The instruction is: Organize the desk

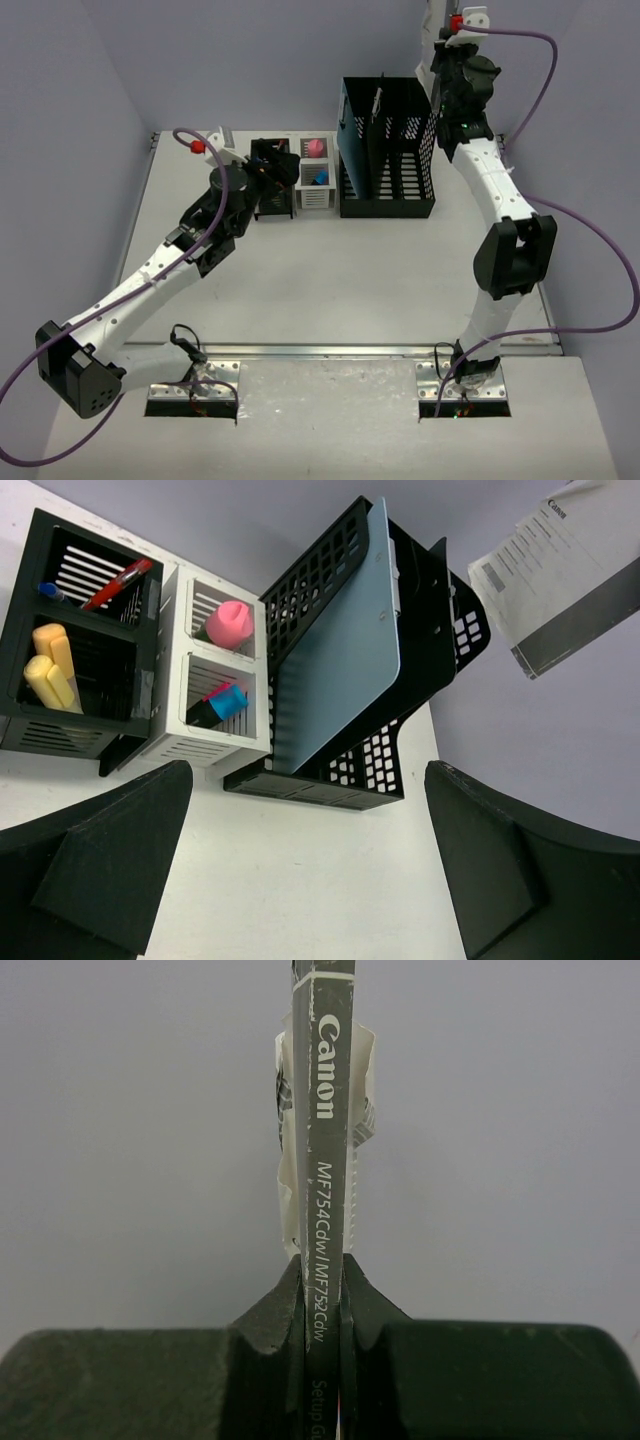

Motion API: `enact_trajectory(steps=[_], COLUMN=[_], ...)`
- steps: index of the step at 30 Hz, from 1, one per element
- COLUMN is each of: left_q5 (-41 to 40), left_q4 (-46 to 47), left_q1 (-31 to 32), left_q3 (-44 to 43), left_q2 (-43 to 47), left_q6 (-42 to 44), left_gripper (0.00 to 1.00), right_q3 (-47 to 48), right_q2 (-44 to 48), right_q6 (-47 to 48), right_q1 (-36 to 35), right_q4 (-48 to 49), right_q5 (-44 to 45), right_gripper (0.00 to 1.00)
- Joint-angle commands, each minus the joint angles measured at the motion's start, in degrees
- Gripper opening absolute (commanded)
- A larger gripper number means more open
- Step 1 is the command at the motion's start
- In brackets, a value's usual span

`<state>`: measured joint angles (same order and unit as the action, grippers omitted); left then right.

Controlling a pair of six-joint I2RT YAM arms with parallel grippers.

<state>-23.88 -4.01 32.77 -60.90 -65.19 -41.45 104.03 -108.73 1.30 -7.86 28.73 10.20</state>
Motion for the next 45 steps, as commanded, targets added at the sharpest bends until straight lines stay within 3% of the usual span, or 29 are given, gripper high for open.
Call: enact_trajectory(steps=[1,27,45], left_q5=[0.50,0.85,1.29], left_q4=[2.96,2.96,2.96], left_q1=[-0.87,-0.96,-1.05], left_q3=[-0.53,0.26,0.44], left_q2=[-0.38,-0.11,-0.64], left_q6=[-0.21,-0.56,-0.82], left_gripper=[1.00,1.00,1.00], right_q3=[-0.31,-25.44,-38.45], right_q2=[2.56,10.38,15.03], right_q6=[-0.95,-2.97,-5.34], right_q1=[0.30,0.39,0.39], right_q4=[11.52,16.97,15.65], right_q5=[0.35,1.93,2.11], right_gripper=[0.01,0.01,0.01])
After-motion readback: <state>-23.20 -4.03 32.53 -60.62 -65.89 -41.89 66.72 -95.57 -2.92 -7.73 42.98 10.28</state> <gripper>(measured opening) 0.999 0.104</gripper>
